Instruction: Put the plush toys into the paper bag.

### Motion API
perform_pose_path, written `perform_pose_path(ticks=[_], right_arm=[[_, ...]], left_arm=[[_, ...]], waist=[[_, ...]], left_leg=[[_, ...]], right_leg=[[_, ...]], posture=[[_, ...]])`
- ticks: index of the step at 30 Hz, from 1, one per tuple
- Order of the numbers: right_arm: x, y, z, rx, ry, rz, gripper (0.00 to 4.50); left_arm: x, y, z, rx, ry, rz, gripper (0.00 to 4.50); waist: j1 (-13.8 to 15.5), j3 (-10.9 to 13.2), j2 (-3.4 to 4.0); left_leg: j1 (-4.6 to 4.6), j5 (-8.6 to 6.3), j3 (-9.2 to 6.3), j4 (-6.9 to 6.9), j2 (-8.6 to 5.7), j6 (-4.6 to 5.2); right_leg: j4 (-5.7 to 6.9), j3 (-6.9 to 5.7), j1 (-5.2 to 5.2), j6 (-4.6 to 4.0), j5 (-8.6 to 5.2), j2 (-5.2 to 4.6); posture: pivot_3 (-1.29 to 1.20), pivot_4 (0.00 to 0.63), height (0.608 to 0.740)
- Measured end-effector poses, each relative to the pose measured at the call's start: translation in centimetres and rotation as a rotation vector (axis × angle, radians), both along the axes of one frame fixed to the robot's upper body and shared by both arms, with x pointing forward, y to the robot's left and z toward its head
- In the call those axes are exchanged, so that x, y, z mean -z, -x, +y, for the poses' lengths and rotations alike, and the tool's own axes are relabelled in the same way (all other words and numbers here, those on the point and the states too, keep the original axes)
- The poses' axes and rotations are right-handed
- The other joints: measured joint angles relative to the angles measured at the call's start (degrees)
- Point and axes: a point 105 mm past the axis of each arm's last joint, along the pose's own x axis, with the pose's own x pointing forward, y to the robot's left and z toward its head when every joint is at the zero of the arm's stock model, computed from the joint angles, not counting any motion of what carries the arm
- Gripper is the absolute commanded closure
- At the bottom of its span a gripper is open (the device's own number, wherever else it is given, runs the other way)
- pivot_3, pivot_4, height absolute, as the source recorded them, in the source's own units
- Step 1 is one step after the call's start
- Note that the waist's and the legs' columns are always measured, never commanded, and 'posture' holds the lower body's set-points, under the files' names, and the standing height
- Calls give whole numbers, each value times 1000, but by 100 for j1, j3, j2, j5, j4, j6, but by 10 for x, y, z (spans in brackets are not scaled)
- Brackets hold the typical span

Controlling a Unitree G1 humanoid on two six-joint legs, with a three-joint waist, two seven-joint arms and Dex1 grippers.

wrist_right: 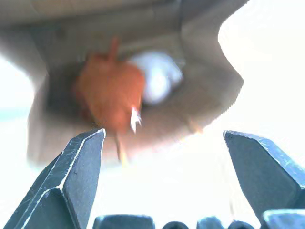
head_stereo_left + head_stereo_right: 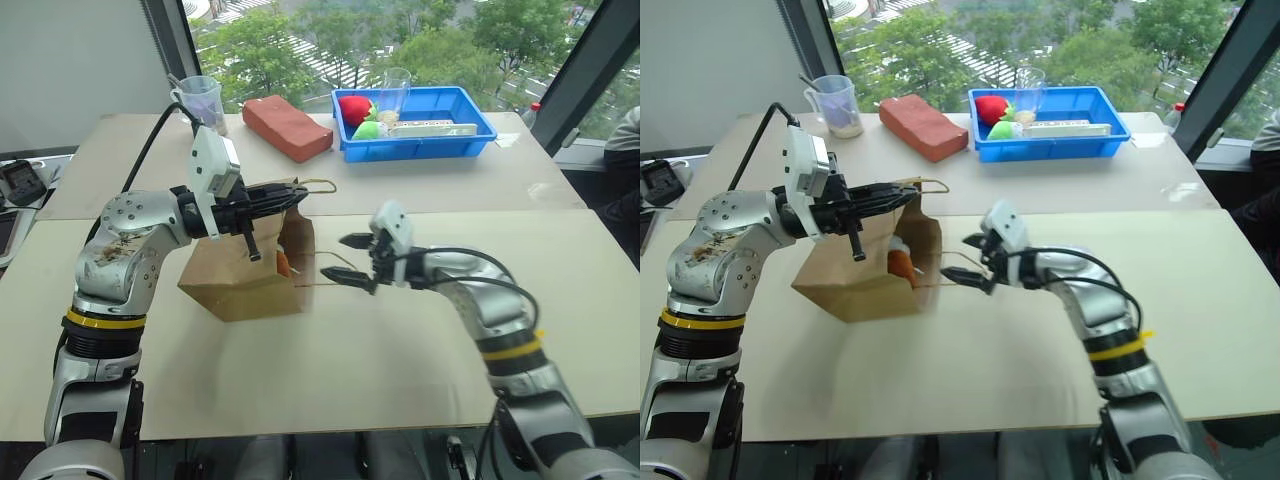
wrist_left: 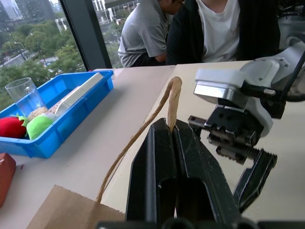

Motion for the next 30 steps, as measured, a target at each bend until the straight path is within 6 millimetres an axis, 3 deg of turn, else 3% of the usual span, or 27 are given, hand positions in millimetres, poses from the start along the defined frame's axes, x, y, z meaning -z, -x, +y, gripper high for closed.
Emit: perform_pose_path(ticks=[3, 9, 12, 21, 22, 26, 30], right_arm=[[15, 10, -12, -18, 73, 25, 93], [41, 2, -4, 26, 128, 9, 93], [45, -1, -2, 42, 126, 2, 926], [48, -2, 4, 59, 104, -21, 4019], [46, -4, 4, 72, 93, -34, 4351], [27, -14, -6, 168, 6, -101, 4433], [-36, -7, -17, 266, -200, -262, 4433]], left_arm=[[2, 0, 0, -1, 0, 5, 4500], [1, 1, -1, -1, -1, -2, 4500], [1, 1, -1, -2, -1, -2, 4500], [2, 4, -2, -3, -4, -9, 4500], [2, 4, -2, -3, -4, -9, 4500], [2, 3, -1, -7, -1, -12, 4500], [-7, -19, -5, -39, 85, -10, 4500]], waist=[[18, 0, -1], [3, 1, -1], [51, 0, -1], [83, 0, -1], [82, 0, -1], [92, 0, -1], [160, 0, -1]], left_leg=[[1, 0, 7, 2, 0, 1], [4, 1, 10, 6, 2, -1], [3, 1, 9, 7, 2, -1], [1, 0, 8, 6, 1, 0], [1, 1, 8, 6, 1, -1], [1, 1, 7, 6, 2, -1], [-4, 1, 1, 11, -2, -1]], right_leg=[[-1, 2, 0, 0, 0, 1], [1, 6, 1, 0, 0, -3], [4, 7, 1, 0, 0, -3], [1, 5, 1, 0, 0, -3], [1, 5, 1, 0, 0, -1], [3, 5, 1, 0, 0, -3], [3, -1, 1, 0, 0, -4]], posture=[[0, 150, 740], [0, 150, 740], [0, 150, 740], [0, 150, 740], [0, 150, 740], [0, 150, 740], [0, 150, 740]])
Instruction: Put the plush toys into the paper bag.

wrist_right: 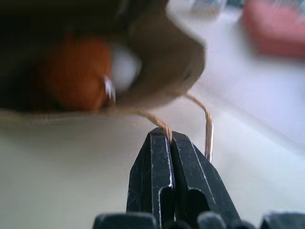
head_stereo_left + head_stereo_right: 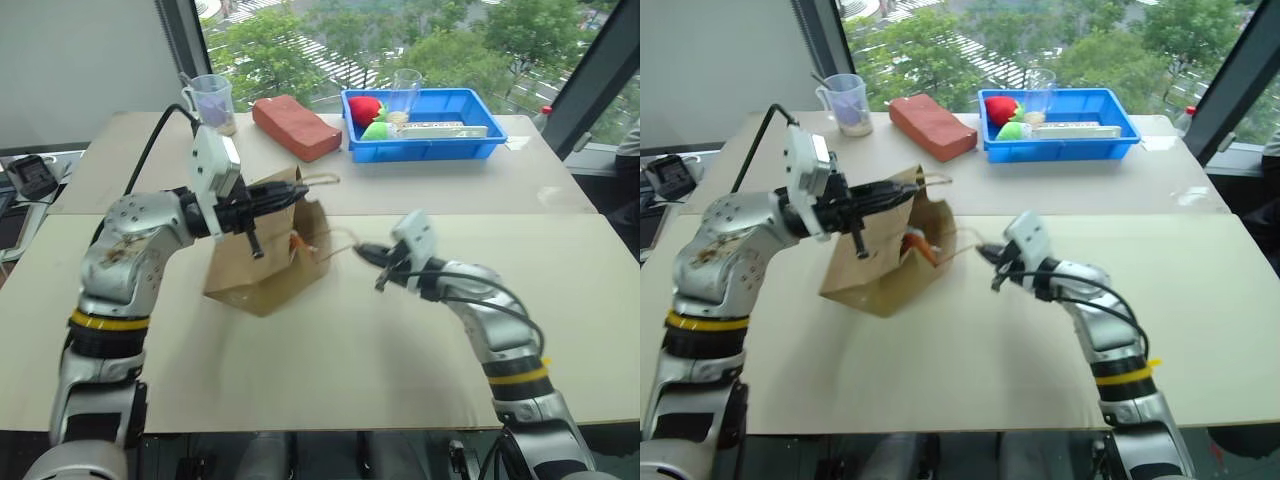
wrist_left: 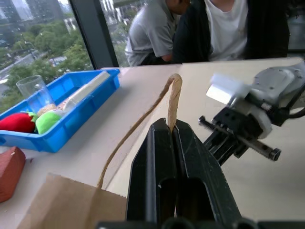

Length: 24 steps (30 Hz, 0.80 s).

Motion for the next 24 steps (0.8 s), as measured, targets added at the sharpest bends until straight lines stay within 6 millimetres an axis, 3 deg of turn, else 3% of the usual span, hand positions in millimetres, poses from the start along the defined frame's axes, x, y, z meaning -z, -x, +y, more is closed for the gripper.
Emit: perform_pose_path(ticks=[3, 7, 11, 18, 24], right_arm=[[-40, 15, 0, 20, -55, -131, 4433], [-63, 27, 5, 36, -48, -204, 4433], [-80, 38, 13, 17, -47, -238, 4433], [-63, 48, 46, -97, -49, -99, 4433], [-61, 36, 78, -146, -70, -25, 4433]], left_arm=[[-14, -20, -11, -10, 33, -44, 4500], [-30, -40, -35, 32, 61, -86, 4500], [-36, -47, -38, 62, 45, -107, 4500], [-11, -47, -24, 102, -54, -47, 4500], [8, -45, -16, 104, -118, -2, 4500]], waist=[[18, 0, 0], [33, 0, 0], [-67, 0, 0], [-128, 0, 0], [-101, 0, 0]], left_leg=[[1, 0, 1, 2, -10, 1], [-1, -1, 6, 2, -13, 3], [1, -2, 3, -3, -9, 5], [-1, -4, 2, 0, -5, 9], [0, -3, -3, 1, -5, 8]], right_leg=[[-2, -1, 5, 0, 0, -1], [-6, -2, 5, 0, 0, -1], [-5, -2, 3, 0, 0, 3], [-4, -1, 1, 0, 0, 5], [3, -5, -1, 0, 0, 5]], posture=[[0, 150, 740], [0, 150, 740], [0, 150, 740], [0, 150, 740], [0, 150, 740]])
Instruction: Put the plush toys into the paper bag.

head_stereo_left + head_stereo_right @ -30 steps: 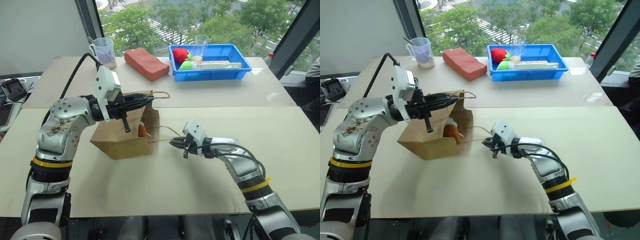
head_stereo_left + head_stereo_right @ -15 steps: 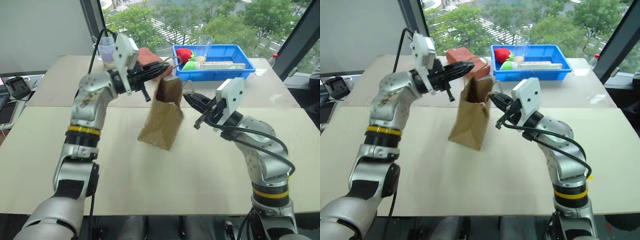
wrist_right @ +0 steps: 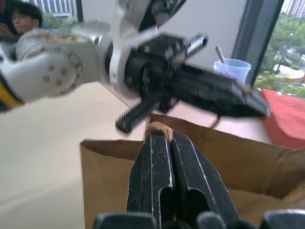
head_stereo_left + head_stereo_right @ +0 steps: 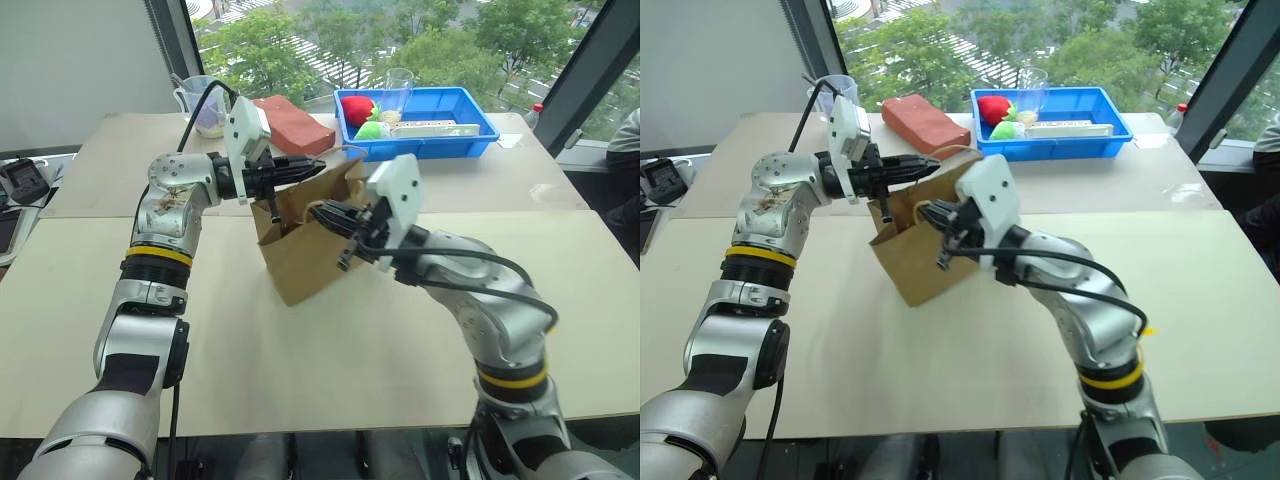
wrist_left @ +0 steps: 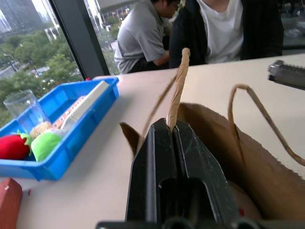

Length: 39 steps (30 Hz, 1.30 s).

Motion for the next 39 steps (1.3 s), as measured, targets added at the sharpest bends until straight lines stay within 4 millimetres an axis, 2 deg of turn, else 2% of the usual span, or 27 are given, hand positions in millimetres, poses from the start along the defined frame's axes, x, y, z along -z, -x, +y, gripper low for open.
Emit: perform_pose_path(ticks=[6, 9, 11, 14, 17, 21, 22, 24, 28, 35, 39], right_arm=[[11, -18, 0, 57, 45, 44, 4433], [8, -21, 0, 59, 45, 33, 4433], [5, -21, 2, 47, 48, 21, 3787], [6, -20, 0, 23, 67, 21, 2825], [7, -15, -9, -25, 99, 32, 1864], [3, -5, -27, -87, 162, 37, 396], [3, -3, -31, -106, 179, 41, 62], [1, 2, -40, -139, 236, 47, 8], [-9, 9, -57, -190, 334, 36, 8], [-20, 14, -73, -247, 423, 47, 8], [-47, 14, -78, -247, 431, -2, 8]], left_arm=[[-10, 3, 6, -18, -9, -27, 4500], [-12, 3, 9, -32, -10, -35, 4500], [-10, 6, 12, -39, -15, -22, 4500], [-1, 13, 15, -32, -18, 22, 3568], [4, 23, 21, -33, -9, 66, 2219], [-13, 39, 36, -68, 24, 55, 190], [-16, 43, 41, -78, 24, 49, 0], [-18, 53, 53, -107, 13, 48, 0], [-2, 73, 70, -146, -28, 109, 0], [23, 101, 76, -164, -80, 146, 0], [46, 107, 71, -221, -16, 179, 0]], waist=[[19, 0, 0], [0, 0, 0], [-13, 0, 1], [-26, 0, 1], [-31, 0, 1], [-14, 0, 0], [-15, 0, 1], [-14, 0, 1], [-19, 1, 1], [35, 1, 1], [37, 2, 0]], left_leg=[[-4, -1, 0, -1, -5, 1], [-4, -1, -1, -3, -2, 1], [-3, -1, -1, -3, -1, 1], [-3, -1, -1, -2, 0, 1], [-5, -1, -3, -2, 3, 1], [-7, -2, -3, -2, 11, 3], [-5, -2, -3, -2, 12, 3], [-4, -3, -2, -4, 13, 4], [0, -3, 1, -6, 18, 4], [-1, -5, 6, -4, 18, 6], [-2, -7, 6, -4, 20, 8]], right_leg=[[-5, -5, -3, 0, 0, -6], [-3, -6, -5, 0, 0, -3], [-1, -5, -5, 0, 0, -3], [0, -5, -5, 0, 0, -2], [-1, -6, -6, 0, 0, -3], [-5, -6, -6, 0, 0, -4], [-5, -6, -5, 0, 0, -4], [-5, -6, -5, 0, 0, -4], [-6, -5, -3, 0, -1, -4], [-13, -5, 2, 0, -1, -12], [-51, -7, 3, -1, 0, -17]], posture=[[0, 150, 740], [0, 150, 740], [0, 150, 740], [0, 150, 740], [0, 150, 740], [0, 150, 740], [0, 150, 740], [0, 150, 740], [0, 150, 740], [0, 150, 740], [0, 150, 740]])
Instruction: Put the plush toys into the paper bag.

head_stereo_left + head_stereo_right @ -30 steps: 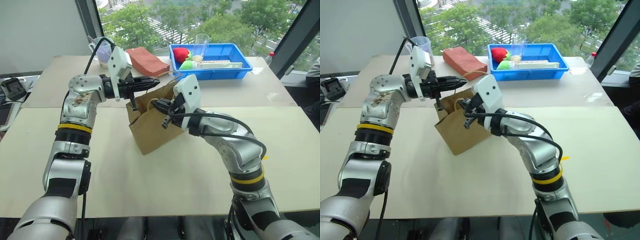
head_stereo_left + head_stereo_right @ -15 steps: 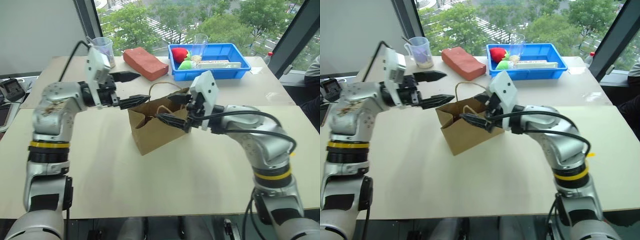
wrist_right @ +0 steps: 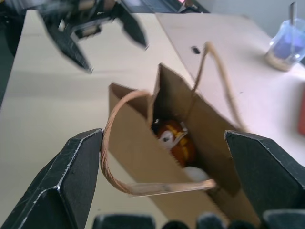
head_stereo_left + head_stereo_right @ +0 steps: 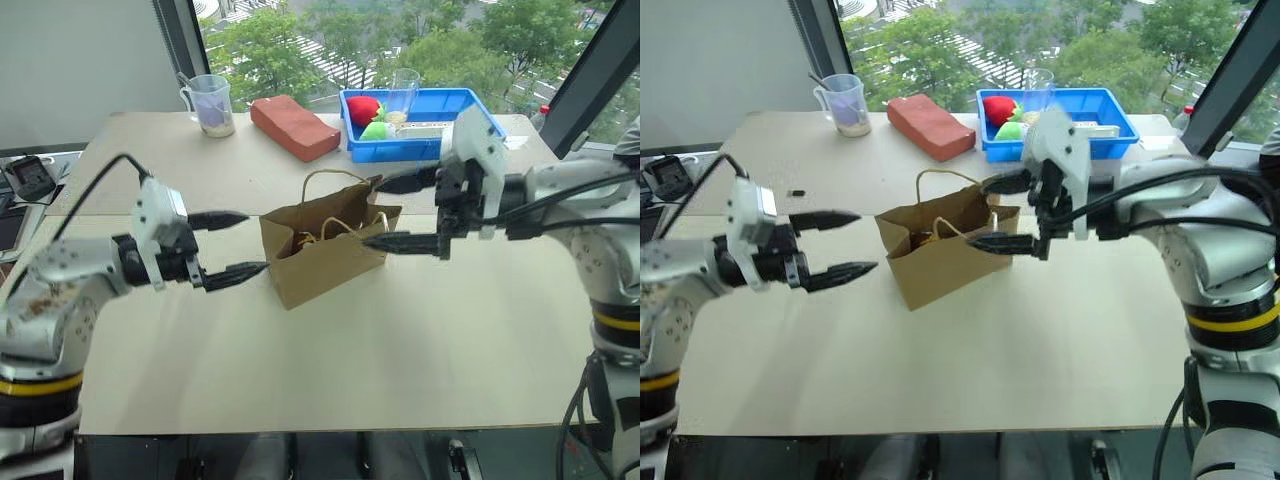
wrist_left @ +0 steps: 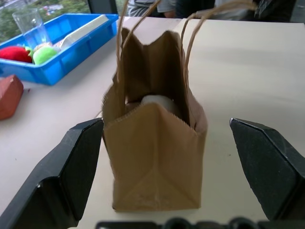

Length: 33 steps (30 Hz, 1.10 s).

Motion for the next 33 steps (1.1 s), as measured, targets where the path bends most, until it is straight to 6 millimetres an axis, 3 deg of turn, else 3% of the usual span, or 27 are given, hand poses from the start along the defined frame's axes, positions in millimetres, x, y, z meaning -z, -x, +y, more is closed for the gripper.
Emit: perform_pose_path(ticks=[6, 14, 24, 31, 33], right_arm=[[-35, 6, 8, -26, -41, -34, 8], [-36, 9, 15, -54, -51, -27, 8], [-39, 10, 25, -109, -46, -17, 8], [-32, 12, 24, -148, 2, -16, 8], [-31, 9, 23, -143, 3, -20, 0]], left_arm=[[11, -5, -6, -138, 72, -70, 0], [23, -16, -10, -268, 57, -160, 0], [36, -32, -24, -171, 84, -112, 0], [56, -44, -36, -110, 83, -94, 0], [60, -45, -41, -86, 85, -88, 506]], waist=[[20, 0, 0], [56, -1, 1], [78, -1, 1], [75, -1, 1], [78, -1, 1]], left_leg=[[-2, -1, -1, -6, 0, -1], [-10, -3, 1, -7, -4, 2], [-11, -3, 0, -5, -8, 3], [-13, -3, 1, -5, -7, 3], [-14, -3, 0, -4, -7, 3]], right_leg=[[-12, -1, 0, -7, 4, -5], [-18, -2, -5, -7, 5, -15], [-19, -13, -2, -10, 7, -17], [-20, -20, -3, -10, 7, -17], [-19, -21, -3, -10, 7, -18]], posture=[[0, 150, 740], [0, 150, 740], [0, 150, 740], [0, 150, 740], [0, 150, 740]])
